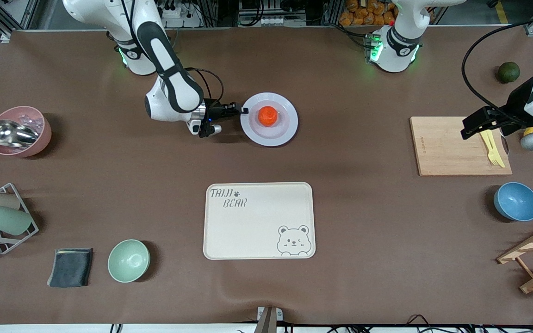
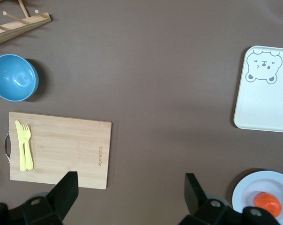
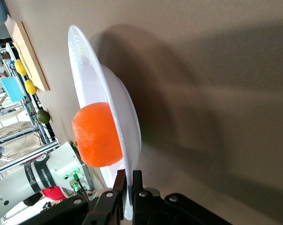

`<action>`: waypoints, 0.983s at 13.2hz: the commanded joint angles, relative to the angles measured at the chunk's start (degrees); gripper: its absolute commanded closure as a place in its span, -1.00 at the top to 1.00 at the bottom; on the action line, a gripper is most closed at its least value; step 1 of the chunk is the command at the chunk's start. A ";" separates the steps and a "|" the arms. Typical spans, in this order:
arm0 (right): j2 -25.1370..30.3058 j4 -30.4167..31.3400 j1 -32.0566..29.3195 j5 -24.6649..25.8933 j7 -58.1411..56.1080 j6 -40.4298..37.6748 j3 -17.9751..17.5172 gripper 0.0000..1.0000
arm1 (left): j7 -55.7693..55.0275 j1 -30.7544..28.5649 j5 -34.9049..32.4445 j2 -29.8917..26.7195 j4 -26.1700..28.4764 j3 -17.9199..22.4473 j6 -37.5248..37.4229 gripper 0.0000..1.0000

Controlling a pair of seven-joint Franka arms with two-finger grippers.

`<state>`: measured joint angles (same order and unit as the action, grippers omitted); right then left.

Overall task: Place orange and plate with both arms
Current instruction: 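Slide the plate with the right gripper onto the bear tray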

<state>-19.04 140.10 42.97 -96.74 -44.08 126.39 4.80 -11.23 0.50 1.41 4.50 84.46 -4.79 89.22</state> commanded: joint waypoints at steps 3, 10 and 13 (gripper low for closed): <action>2.60 1.14 -4.99 -1.52 0.84 -5.08 0.21 -1.00 | 1.13 0.82 0.87 -1.07 1.23 0.14 1.04 1.00; 7.96 0.70 -10.35 -1.43 0.23 -10.63 0.21 -1.00 | 1.13 0.65 1.13 -1.07 0.79 0.14 1.04 1.00; 8.32 -1.05 -14.04 -1.43 0.14 -14.23 0.30 -1.00 | 1.13 0.47 1.13 -1.16 0.70 0.22 1.04 1.00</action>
<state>-12.18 139.45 31.85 -96.83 -43.87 114.66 5.62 -11.23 1.12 1.42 4.50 84.54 -4.89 89.82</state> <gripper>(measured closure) 0.947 0.000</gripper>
